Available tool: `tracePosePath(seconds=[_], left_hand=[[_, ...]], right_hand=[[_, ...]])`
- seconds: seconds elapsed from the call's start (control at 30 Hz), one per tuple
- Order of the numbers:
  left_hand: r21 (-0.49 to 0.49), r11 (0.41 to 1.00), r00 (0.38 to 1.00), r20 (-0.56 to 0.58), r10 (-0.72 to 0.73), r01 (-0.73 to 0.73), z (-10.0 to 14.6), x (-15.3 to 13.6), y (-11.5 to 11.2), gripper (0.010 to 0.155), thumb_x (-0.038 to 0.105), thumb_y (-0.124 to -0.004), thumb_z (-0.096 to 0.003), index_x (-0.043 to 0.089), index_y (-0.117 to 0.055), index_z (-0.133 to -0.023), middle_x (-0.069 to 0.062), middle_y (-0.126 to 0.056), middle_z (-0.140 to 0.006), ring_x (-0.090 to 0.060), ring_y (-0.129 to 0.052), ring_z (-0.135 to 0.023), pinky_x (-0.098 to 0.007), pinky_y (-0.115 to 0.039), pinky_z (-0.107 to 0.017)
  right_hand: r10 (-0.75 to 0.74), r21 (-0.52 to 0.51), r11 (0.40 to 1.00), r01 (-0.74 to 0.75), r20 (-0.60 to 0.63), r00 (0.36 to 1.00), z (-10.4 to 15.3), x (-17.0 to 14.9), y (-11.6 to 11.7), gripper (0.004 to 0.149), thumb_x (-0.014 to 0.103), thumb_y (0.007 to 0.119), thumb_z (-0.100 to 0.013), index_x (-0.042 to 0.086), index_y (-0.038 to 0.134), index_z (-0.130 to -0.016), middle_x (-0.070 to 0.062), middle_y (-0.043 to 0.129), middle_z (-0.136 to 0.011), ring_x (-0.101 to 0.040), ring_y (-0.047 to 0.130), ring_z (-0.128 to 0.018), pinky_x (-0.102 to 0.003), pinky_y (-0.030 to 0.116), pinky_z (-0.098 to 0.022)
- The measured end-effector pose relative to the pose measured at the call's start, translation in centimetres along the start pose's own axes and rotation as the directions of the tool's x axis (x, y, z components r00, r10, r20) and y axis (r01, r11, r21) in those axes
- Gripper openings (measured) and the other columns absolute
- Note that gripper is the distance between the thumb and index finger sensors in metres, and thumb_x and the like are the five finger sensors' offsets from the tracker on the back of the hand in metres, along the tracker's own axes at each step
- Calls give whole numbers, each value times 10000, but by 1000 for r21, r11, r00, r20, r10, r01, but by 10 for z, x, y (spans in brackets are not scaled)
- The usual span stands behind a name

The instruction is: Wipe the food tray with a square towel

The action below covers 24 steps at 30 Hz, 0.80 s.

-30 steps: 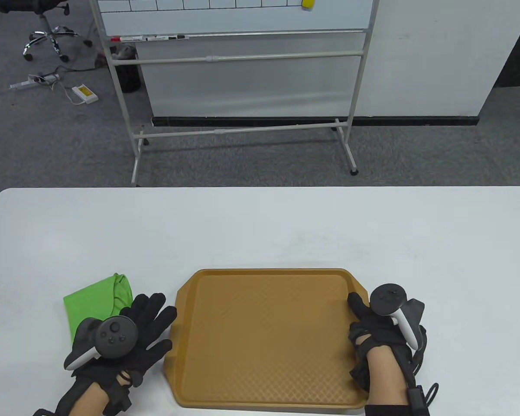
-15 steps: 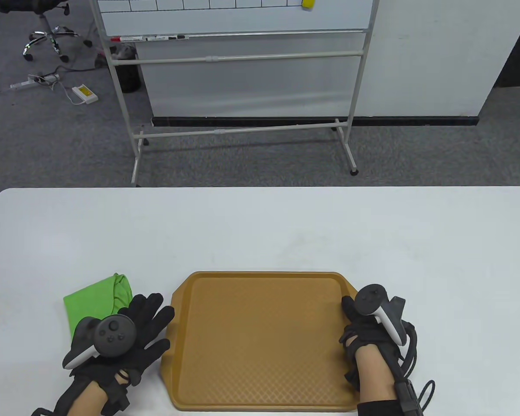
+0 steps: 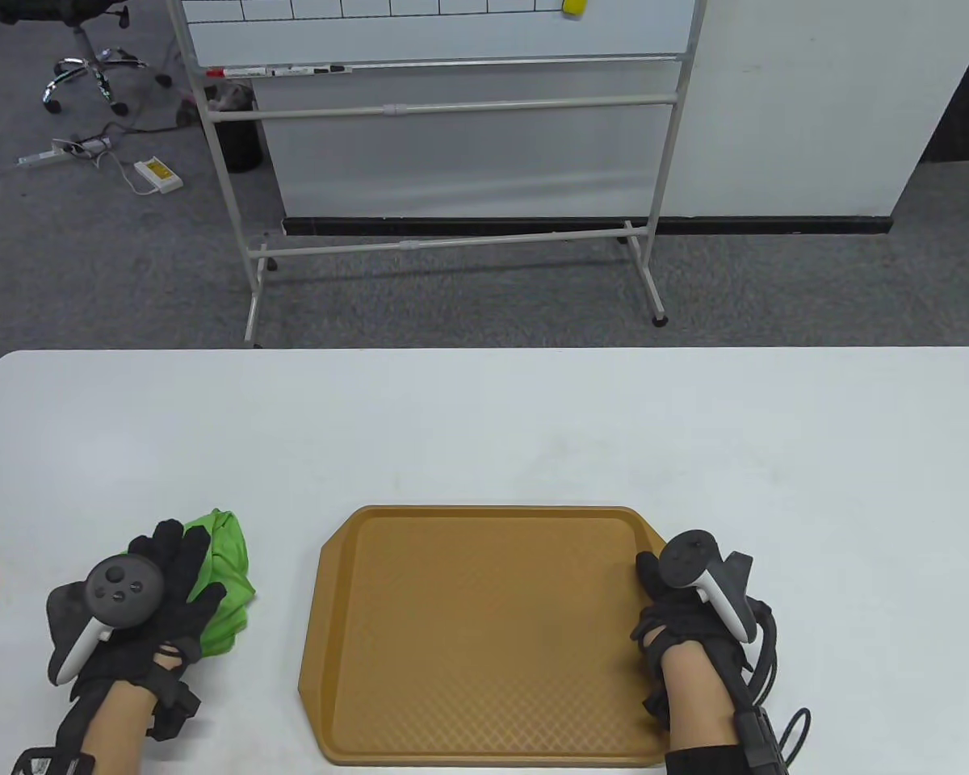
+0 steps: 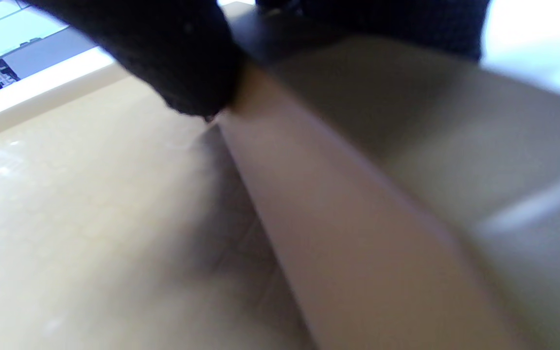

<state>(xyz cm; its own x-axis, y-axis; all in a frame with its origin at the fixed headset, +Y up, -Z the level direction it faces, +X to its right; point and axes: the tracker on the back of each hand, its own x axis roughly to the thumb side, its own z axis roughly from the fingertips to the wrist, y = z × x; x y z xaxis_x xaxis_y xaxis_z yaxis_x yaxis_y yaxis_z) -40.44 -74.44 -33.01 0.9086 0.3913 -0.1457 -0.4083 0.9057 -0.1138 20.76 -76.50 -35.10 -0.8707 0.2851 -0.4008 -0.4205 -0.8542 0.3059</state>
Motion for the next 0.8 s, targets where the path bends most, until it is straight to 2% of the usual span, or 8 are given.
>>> tracePosePath(seconds=[0.1,0.2,0.33,0.47,0.5,0.57,0.6,0.8], left_hand=[[-68,997,997,-68,-46,42,-10,-11,-11,795,482,-783,-514,260,-321,-1122,-89,-156,-1194,-435,-142,-1063,-597,-211,-726],[-205,978,988,-143,-63,32,-16,-17,-22,879,527,-779,-505,240,-219,-1120,-125,-50,-1168,-466,-75,-1047,-615,-173,-723],[-256,965,981,-163,-101,57,-17,-16,-30,908,535,-787,-487,246,-195,-1112,-133,-125,-1190,-449,-148,-1071,-605,-215,-738],[-189,959,960,-141,-240,212,-16,-2,-26,866,522,-809,-465,252,-311,-1120,-108,-321,-1213,-440,-415,-1062,-583,-418,-751],[-177,958,958,-141,-251,225,-16,1,-25,837,494,-825,-475,253,-349,-1120,-104,-379,-1204,-432,-493,-1030,-574,-479,-742],[-65,950,944,-114,-310,305,-15,9,-24,755,429,-860,-485,243,-478,-1109,-105,-559,-1128,-402,-692,-892,-549,-627,-662],[-64,948,943,-102,-316,311,-16,10,-24,734,411,-861,-491,232,-501,-1105,-123,-587,-1101,-399,-725,-841,-548,-652,-632],[-37,997,989,-127,-72,68,-13,-2,-8,712,320,-912,-495,197,-550,-1096,-162,-672,-1027,-362,-790,-765,-526,-715,-571]], right_hand=[[-2,0,1000,2,-1,1000,0,0,0,681,322,824,-472,473,471,-1035,-86,460,-1142,-332,846,-663,-431,778,-406],[-2,1,1000,2,-1,1000,0,0,0,682,323,824,-471,472,471,-1035,-85,458,-1142,-329,847,-663,-431,777,-407],[-3,1,1000,3,-3,1000,0,0,0,681,322,824,-471,475,472,-1034,-81,457,-1143,-329,844,-666,-431,776,-409],[8,21,1000,-8,-3,1000,0,0,1,699,320,824,-471,472,447,-1039,-85,437,-1147,-331,830,-678,-436,768,-420],[11,30,999,-11,-2,1000,0,0,1,708,325,822,-473,474,428,-1042,-86,422,-1150,-330,820,-686,-436,764,-428],[15,47,999,-15,-2,1000,1,0,2,721,331,816,-478,476,395,-1046,-84,387,-1156,-324,800,-704,-439,753,-442],[16,50,999,-16,-1,1000,1,0,2,725,334,814,-478,476,387,-1047,-87,380,-1157,-326,794,-708,-441,750,-447],[9,66,998,-9,-1,1000,2,0,3,727,363,798,-485,475,357,-1052,-88,344,-1160,-328,766,-722,-441,735,-464]])
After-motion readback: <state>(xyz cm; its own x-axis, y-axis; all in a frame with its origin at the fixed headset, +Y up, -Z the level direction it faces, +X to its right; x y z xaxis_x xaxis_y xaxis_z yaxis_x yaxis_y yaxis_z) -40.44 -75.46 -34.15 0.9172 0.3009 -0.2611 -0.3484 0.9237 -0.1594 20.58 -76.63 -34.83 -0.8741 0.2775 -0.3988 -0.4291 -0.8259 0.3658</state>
